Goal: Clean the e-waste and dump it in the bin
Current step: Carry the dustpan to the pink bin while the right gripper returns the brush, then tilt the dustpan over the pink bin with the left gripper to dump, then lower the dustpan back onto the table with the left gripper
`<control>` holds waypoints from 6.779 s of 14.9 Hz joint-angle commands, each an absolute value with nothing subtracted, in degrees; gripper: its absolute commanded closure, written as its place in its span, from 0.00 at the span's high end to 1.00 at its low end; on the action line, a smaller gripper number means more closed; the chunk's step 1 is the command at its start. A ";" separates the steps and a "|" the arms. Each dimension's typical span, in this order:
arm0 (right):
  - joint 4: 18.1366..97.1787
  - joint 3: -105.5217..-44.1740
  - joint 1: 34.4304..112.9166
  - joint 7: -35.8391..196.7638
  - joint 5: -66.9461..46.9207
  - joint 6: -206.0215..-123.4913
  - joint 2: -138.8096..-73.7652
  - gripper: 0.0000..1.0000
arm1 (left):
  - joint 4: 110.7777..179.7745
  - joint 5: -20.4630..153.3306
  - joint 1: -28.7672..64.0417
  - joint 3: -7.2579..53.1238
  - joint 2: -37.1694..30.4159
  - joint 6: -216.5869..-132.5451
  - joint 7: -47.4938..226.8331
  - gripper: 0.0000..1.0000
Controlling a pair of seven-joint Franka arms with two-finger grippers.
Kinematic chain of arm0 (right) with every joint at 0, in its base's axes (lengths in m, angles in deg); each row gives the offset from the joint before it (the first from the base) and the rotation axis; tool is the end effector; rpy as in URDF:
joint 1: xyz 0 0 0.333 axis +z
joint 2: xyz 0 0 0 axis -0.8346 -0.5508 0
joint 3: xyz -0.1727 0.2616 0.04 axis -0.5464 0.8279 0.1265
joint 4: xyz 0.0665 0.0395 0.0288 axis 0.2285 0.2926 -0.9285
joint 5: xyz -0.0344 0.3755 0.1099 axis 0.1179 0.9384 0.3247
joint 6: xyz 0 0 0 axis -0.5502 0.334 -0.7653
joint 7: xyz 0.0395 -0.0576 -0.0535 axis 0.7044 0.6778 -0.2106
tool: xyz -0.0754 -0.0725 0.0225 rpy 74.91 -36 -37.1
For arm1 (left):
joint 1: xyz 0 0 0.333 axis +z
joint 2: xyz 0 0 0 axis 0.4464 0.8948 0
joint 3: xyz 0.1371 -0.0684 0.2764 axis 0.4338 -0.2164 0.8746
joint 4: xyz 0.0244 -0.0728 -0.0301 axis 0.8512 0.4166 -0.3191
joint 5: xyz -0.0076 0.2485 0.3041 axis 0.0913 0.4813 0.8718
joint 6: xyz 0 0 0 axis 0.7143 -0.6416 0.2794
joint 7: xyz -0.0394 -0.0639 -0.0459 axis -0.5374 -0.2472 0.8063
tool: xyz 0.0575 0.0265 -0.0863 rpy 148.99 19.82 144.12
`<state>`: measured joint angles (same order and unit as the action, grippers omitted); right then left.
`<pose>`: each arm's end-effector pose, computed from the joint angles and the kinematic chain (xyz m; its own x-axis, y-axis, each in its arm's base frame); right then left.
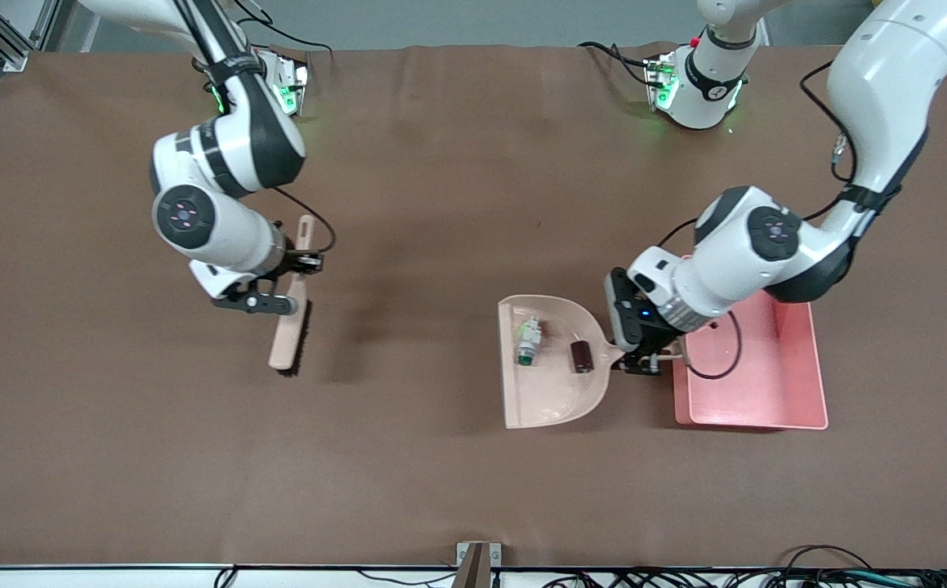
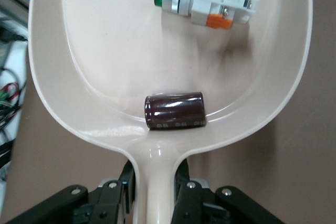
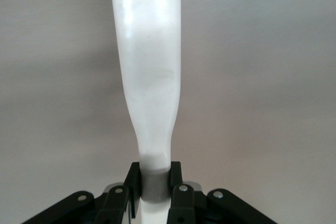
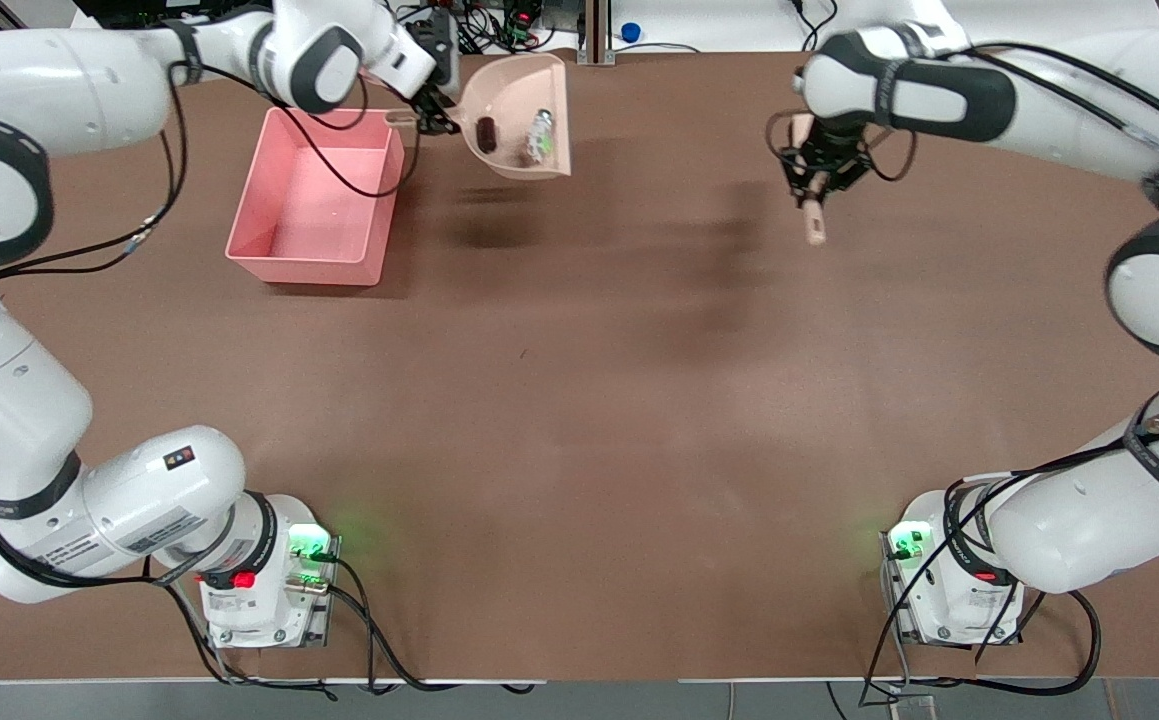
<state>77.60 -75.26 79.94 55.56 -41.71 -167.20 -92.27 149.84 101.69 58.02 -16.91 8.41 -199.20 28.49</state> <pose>0.5263 0.1719 0.3375 0.9778 -0.0908 -0.1890 -0.0906 -0.9958 0.0100 0.6289 -0.2223 0.3526 -0.0134 -0.9440 0.3298 -0.9791 -0.0546 -0.1960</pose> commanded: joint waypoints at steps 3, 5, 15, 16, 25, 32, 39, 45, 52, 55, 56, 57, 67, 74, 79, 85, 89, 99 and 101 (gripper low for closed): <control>94.93 -74.06 71.53 62.51 -45.97 -174.38 -84.15 0.00 | 150.16 102.32 71.58 -24.74 7.12 -193.21 21.36 0.04; 98.10 -74.14 68.02 62.68 -48.16 -176.65 -84.05 0.00 | 148.93 102.32 76.59 -26.15 7.12 -188.91 17.32 0.04; 97.33 -74.06 57.54 72.35 -50.46 -185.53 -93.53 0.00 | 146.11 103.37 93.57 -24.76 7.13 -179.75 -2.12 0.03; 97.24 -73.97 57.54 72.35 -50.46 -185.80 -94.07 0.00 | 146.11 105.38 93.66 -23.88 7.12 -179.40 -2.21 0.03; 95.66 -73.97 57.37 72.27 -50.46 -185.28 -95.04 0.36 | 145.24 117.09 93.31 -23.78 7.12 -177.55 -1.60 0.02; 93.55 -73.97 57.10 72.27 -50.38 -183.52 -95.13 0.70 | 145.14 121.99 90.85 -24.22 6.17 -177.55 0.94 0.02; 86.71 -73.88 55.43 72.79 -49.85 -178.89 -95.13 1.00 | 145.14 134.63 83.48 -23.60 3.35 -172.65 5.86 0.03; 54.48 -73.71 55.87 73.15 -49.76 -142.95 -93.02 1.00 | 143.91 145.55 77.67 -23.60 3.26 -167.45 8.69 0.03; 33.53 -73.88 55.52 72.44 -45.83 -137.73 -91.96 1.00 | 137.77 147.59 68.11 -21.33 3.17 -165.69 9.83 0.03; 34.39 -74.06 55.17 72.44 -43.61 -136.42 -91.18 1.00 | 132.41 141.11 59.32 -15.45 3.17 -163.58 13.33 0.03; 34.40 -74.06 55.08 72.62 -43.61 -136.24 -91.17 1.00 | 131.44 137.69 57.21 -14.04 3.17 -163.49 15.09 0.03; 34.40 -74.06 54.91 73.05 -43.61 -136.41 -91.26 1.00 | 131.08 133.22 55.62 -12.81 3.17 -163.49 17.54 0.04; 34.40 -74.06 51.48 77.27 -44.40 -135.18 -91.35 1.00 | 131.96 105.07 41.12 -3.50 5.80 -172.79 34.70 0.03; 34.40 -73.71 52.97 78.68 -44.66 -134.21 -91.26 1.00 | 138.80 103.20 36.00 -1.72 9.23 -183.42 34.09 0.03; 34.40 -73.71 54.11 78.25 -44.66 -134.21 -91.17 1.00 | 148.03 104.25 35.92 -1.37 9.50 -195.03 33.91 0.03; 34.31 -73.71 54.38 78.24 -45.28 -134.21 -91.26 1.00 | 150.76 104.25 35.57 -1.28 10.11 -196.09 35.57 0.03; 34.31 -73.71 54.82 78.24 -45.28 -134.21 -91.26 1.00 | 151.21 108.20 34.86 -1.02 10.46 -196.01 39.96 0.03; 34.31 -73.71 55.52 78.16 -45.36 -134.13 -91.26 1.00 | 151.73 109.62 32.66 0.74 11.08 -196.01 42.96 0.04; 34.31 -73.71 55.70 78.16 -45.37 -134.13 -91.26 1.00 | 151.82 109.62 32.66 0.74 11.25 -196.01 43.05 0.21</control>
